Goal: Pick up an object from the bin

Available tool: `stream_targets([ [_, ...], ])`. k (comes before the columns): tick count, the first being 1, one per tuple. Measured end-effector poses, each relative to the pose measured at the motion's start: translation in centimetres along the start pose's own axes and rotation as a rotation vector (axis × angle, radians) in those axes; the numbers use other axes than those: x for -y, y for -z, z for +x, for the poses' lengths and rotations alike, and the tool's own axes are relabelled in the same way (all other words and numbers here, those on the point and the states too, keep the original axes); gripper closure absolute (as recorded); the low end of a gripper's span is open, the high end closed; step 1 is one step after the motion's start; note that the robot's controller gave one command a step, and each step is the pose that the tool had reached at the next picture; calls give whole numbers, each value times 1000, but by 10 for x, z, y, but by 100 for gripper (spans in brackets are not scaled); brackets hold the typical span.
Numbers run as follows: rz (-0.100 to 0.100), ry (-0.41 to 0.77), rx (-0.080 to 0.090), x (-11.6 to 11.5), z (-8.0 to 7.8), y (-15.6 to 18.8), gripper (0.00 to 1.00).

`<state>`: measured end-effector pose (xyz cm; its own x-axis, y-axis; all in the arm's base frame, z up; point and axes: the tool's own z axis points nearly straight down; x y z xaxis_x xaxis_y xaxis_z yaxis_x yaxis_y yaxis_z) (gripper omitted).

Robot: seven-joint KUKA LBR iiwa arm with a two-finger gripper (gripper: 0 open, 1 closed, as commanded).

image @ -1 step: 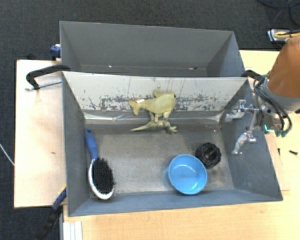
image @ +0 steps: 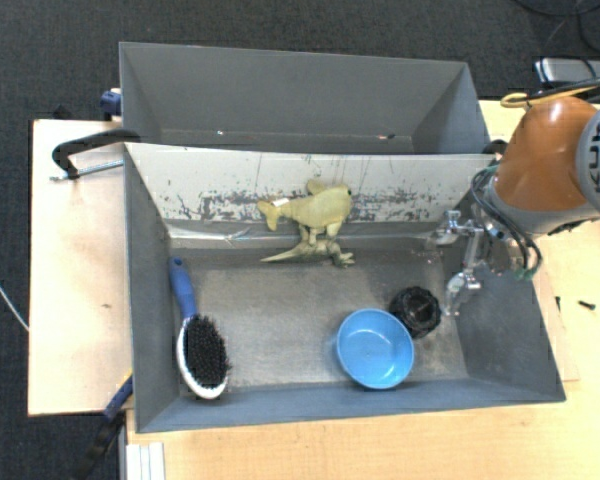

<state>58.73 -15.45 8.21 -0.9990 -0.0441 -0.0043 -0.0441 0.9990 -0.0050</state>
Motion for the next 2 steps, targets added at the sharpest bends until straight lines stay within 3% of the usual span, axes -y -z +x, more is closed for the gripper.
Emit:
stream_targets([
  [1, -10, -177, -4, -108, 10, 8, 0],
  [2, -5, -181, -4, -103, 10, 7, 100],
])
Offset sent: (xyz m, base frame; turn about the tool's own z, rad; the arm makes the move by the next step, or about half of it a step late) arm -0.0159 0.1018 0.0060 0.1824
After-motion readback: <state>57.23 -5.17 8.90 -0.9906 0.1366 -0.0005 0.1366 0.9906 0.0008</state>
